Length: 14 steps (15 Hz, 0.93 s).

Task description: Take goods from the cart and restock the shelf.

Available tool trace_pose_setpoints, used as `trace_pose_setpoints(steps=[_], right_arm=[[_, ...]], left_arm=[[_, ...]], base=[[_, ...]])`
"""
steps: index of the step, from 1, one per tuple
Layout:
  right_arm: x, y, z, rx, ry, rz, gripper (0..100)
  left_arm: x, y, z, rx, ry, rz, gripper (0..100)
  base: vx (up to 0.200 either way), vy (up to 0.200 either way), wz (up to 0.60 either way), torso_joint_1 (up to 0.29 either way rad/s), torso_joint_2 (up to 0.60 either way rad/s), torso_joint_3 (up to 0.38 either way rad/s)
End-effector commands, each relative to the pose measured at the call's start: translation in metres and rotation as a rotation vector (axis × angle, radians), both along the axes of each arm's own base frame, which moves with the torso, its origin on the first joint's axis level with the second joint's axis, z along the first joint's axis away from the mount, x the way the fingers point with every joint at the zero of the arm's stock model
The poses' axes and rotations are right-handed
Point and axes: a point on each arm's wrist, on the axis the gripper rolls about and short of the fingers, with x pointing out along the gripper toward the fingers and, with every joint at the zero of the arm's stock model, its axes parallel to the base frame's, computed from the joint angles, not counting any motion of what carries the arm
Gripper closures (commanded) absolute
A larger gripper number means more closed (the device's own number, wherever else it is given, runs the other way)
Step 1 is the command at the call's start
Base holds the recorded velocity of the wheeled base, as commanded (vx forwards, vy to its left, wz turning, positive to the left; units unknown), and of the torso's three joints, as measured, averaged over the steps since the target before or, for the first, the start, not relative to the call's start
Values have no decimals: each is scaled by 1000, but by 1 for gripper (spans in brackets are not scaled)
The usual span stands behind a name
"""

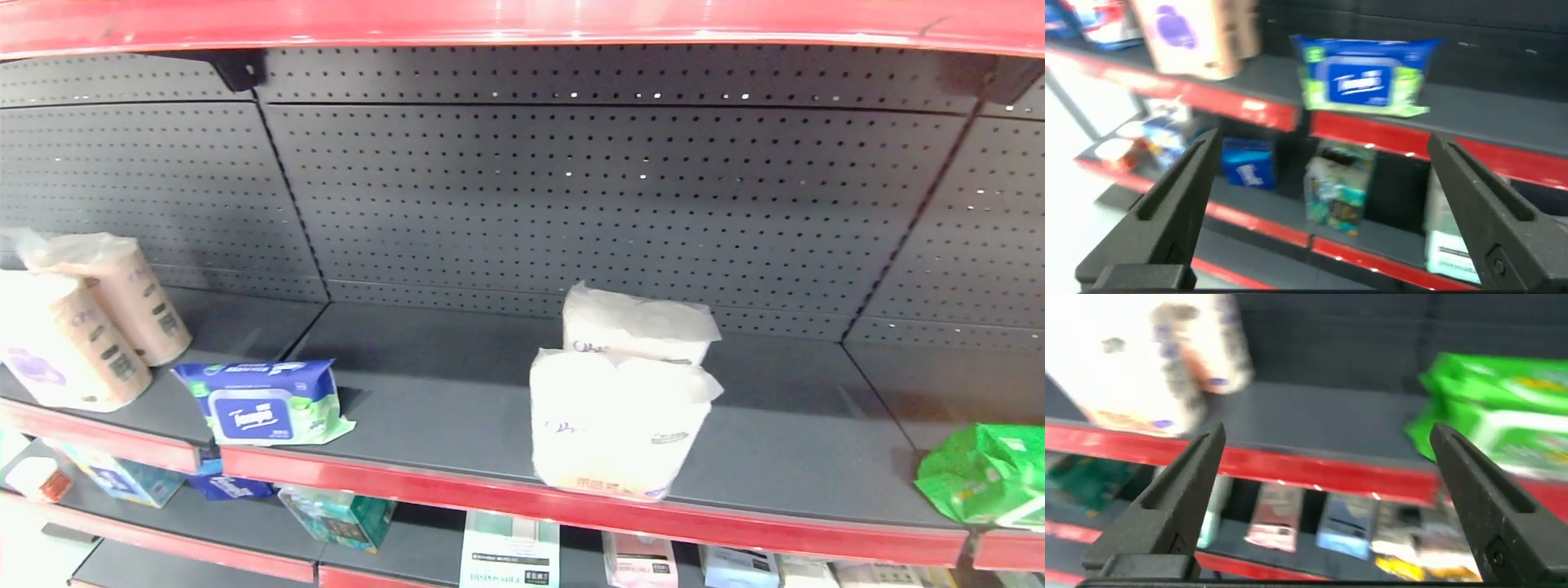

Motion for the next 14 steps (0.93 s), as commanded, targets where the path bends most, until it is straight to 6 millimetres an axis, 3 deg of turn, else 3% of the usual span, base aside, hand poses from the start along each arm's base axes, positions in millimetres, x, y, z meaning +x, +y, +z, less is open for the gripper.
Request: trace_pose_setpoints(steps=[1, 5, 13, 14], right_arm=[[0, 0, 0, -2, 0, 0, 0], [0, 0, 0, -2, 0, 0, 0], [0, 0, 0, -4, 0, 2, 0], [0, 0, 0, -4, 0, 2, 0]], left_arm=[[0, 0, 0, 0, 0, 1, 0], [0, 0, 0, 0, 0, 1, 0], [0, 0, 0, 0, -1, -3, 0], [-2, 0, 8, 2, -30, 10, 0]], base=[[0, 0, -600, 12, -7, 2], [0, 0, -600, 7, 1, 4], [0, 0, 0, 0, 0, 0], [0, 0, 0, 0, 0, 0]])
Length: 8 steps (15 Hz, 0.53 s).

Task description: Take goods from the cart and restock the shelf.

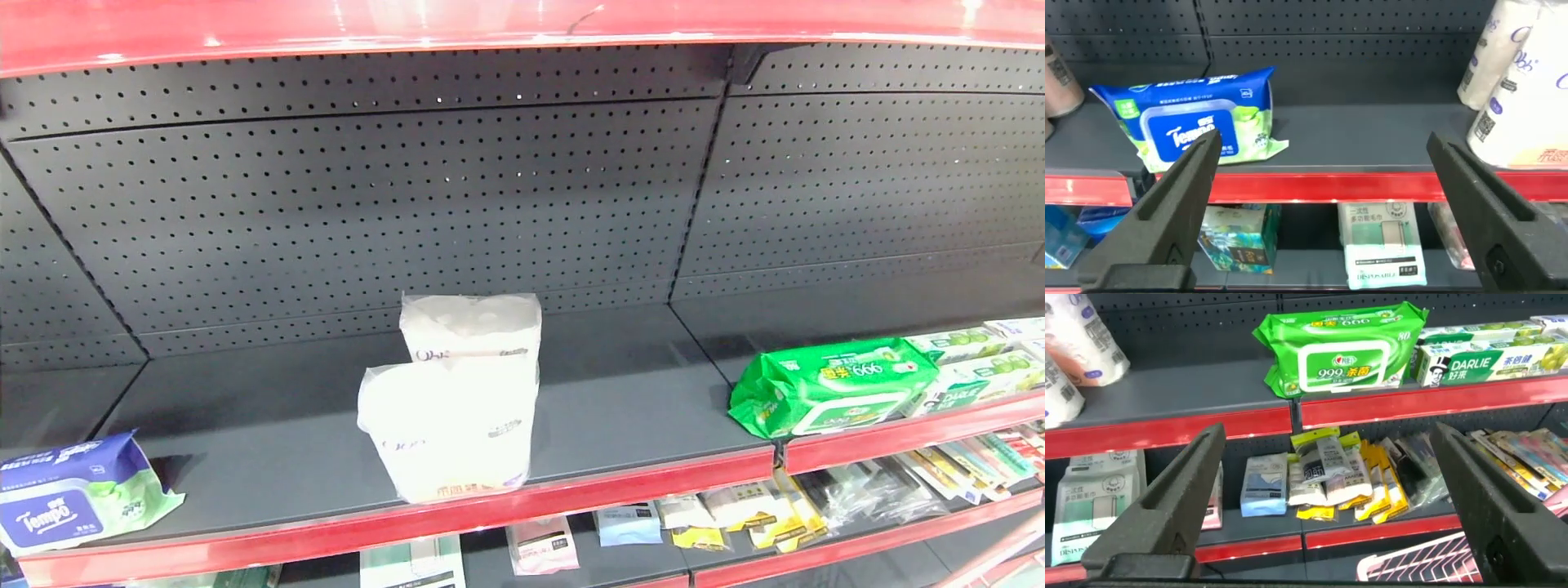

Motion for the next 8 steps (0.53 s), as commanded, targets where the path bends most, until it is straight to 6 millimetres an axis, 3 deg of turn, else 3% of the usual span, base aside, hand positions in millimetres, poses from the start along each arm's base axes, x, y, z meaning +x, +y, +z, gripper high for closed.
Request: trace_pose_setpoints(steps=[1, 2, 3, 5, 6, 7, 8], right_arm=[[0, 0, 0, 0, 0, 0, 0], [0, 0, 0, 0, 0, 0, 0], [0, 0, 0, 0, 0, 0, 0], [0, 0, 0, 0, 0, 0, 0], [0, 0, 0, 0, 0, 0, 0], [0, 0, 0, 0, 0, 0, 0], [0, 0, 0, 0, 0, 0, 0]], left_arm=[[10, 3, 92, -116, -56, 48, 0], [33, 8, 143, -238, -78, 75, 0], [57, 13, 159, -261, -12, 115, 0], [88, 20, 143, -165, 203, 182, 0], [114, 25, 117, -146, 406, 215, 0], [118, 25, 113, -145, 437, 211, 0], [138, 22, 100, -142, 553, 159, 0]], base=[[0, 0, 0, 0, 0, 0], [0, 0, 0, 0, 0, 0], [0, 0, 0, 0, 0, 0], [0, 0, 0, 0, 0, 0], [0, 0, 0, 0, 0, 0], [0, 0, 0, 0, 0, 0], [0, 0, 0, 0, 0, 0]])
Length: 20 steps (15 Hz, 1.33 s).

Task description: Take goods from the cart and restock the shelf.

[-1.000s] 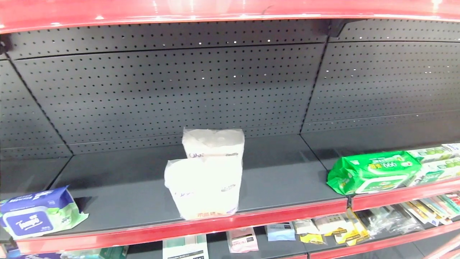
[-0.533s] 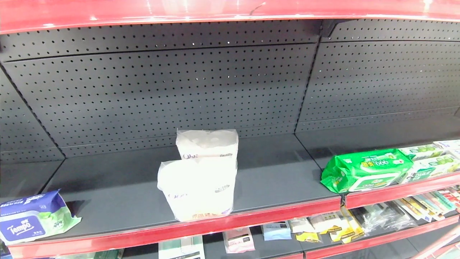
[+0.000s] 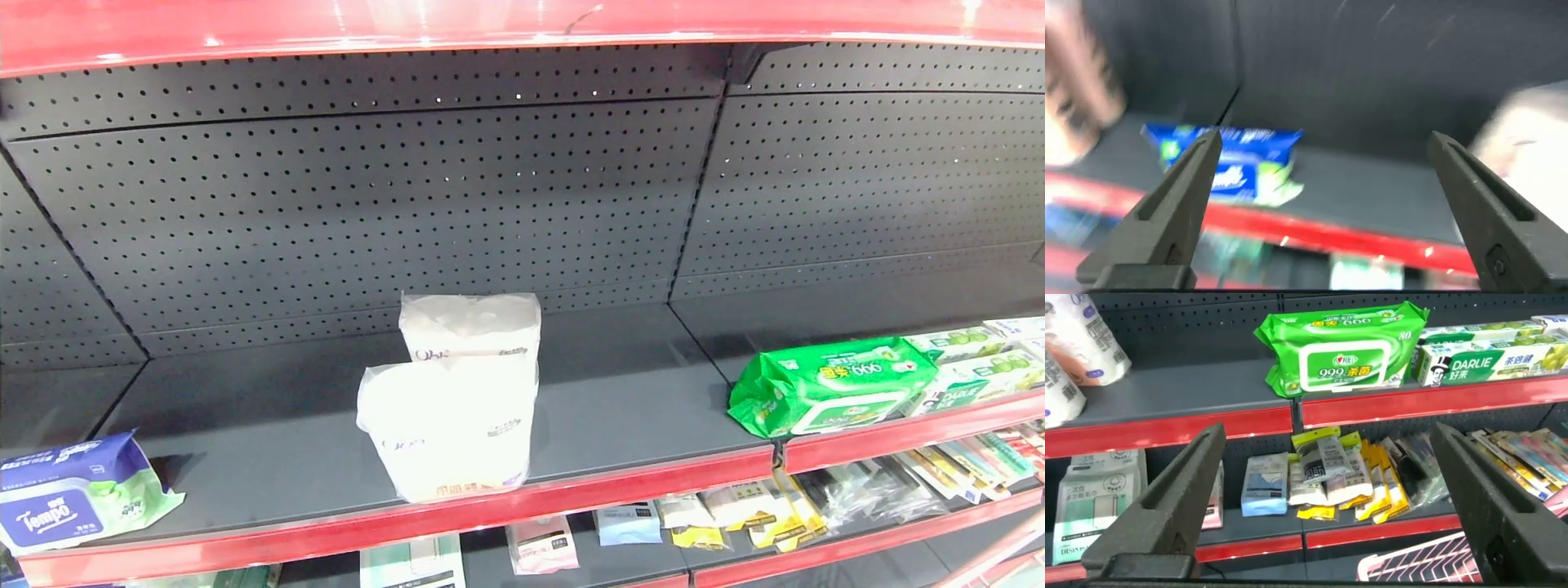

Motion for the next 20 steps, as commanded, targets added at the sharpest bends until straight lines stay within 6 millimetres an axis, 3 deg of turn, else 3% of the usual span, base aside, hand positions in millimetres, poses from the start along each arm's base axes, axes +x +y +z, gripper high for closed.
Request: trace_pose_setpoints(steps=[1, 4, 7, 10, 15, 20], right_arm=[[0, 0, 0, 0, 0, 0, 0], [0, 0, 0, 0, 0, 0, 0], [0, 0, 0, 0, 0, 0, 0], [0, 0, 0, 0, 0, 0, 0], [0, 0, 0, 0, 0, 0, 0], [0, 0, 0, 0, 0, 0, 0]], left_arm=[[86, 6, -19, -36, 399, -38, 0], [121, -3, -45, -48, 555, -113, 0], [154, -28, -65, -138, 562, -164, 0], [162, -44, -83, -124, 653, -218, 0], [174, -48, -103, -115, 746, -219, 0], [185, -57, -104, -126, 752, -267, 0]], base=[[0, 0, 0, 0, 0, 0], [0, 0, 0, 0, 0, 0], [0, 0, 0, 0, 0, 0], [0, 0, 0, 0, 0, 0], [0, 0, 0, 0, 0, 0], [0, 0, 0, 0, 0, 0]])
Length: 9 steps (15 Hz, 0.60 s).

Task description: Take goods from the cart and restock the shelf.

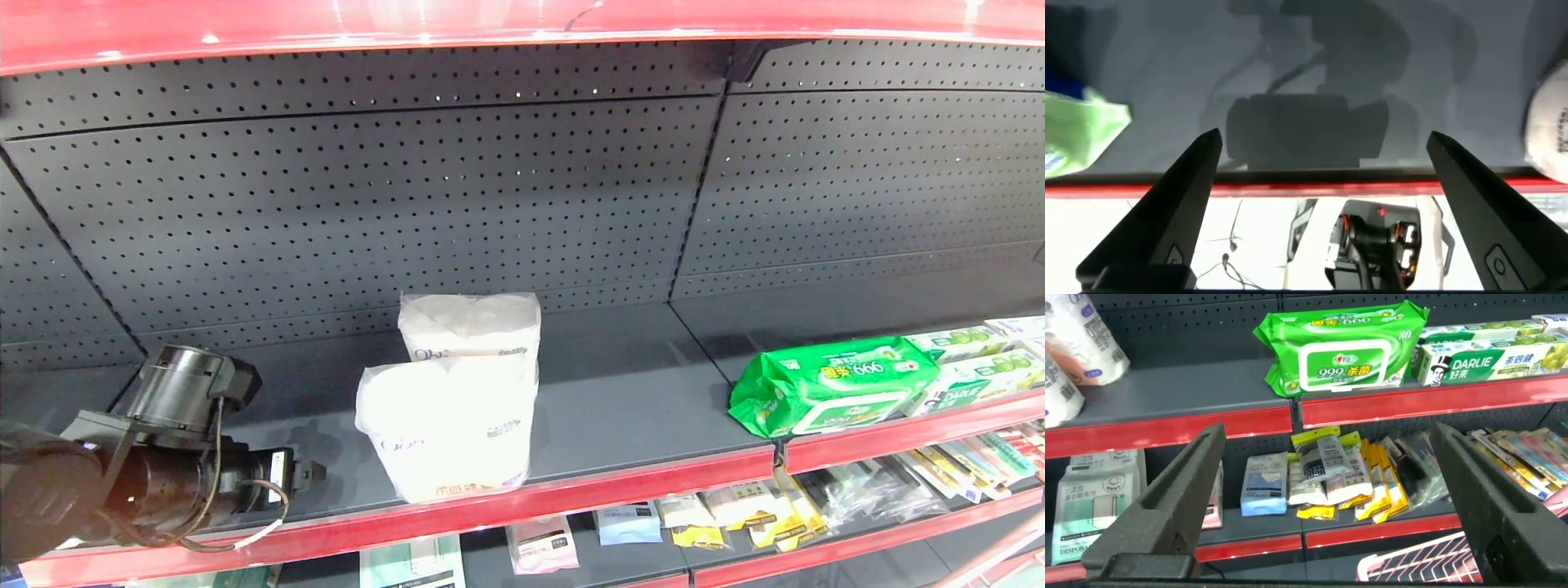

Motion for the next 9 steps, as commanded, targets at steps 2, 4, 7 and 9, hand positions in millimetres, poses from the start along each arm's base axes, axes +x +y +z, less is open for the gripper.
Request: trace_pose_setpoints(steps=[2, 4, 7, 9], right_arm=[[0, 0, 0, 0, 0, 0, 0], [0, 0, 0, 0, 0, 0, 0], [0, 0, 0, 0, 0, 0, 0], [0, 0, 0, 0, 0, 0, 0]], left_arm=[[4, -5, -1, -52, -3, -43, 0], [9, -6, -3, -54, -14, -44, 0], [15, -14, -3, -68, -26, -76, 0], [16, -19, -3, -78, -27, -101, 0]], base=[[0, 0, 0, 0, 0, 0], [0, 0, 0, 0, 0, 0], [0, 0, 0, 0, 0, 0], [0, 0, 0, 0, 0, 0]])
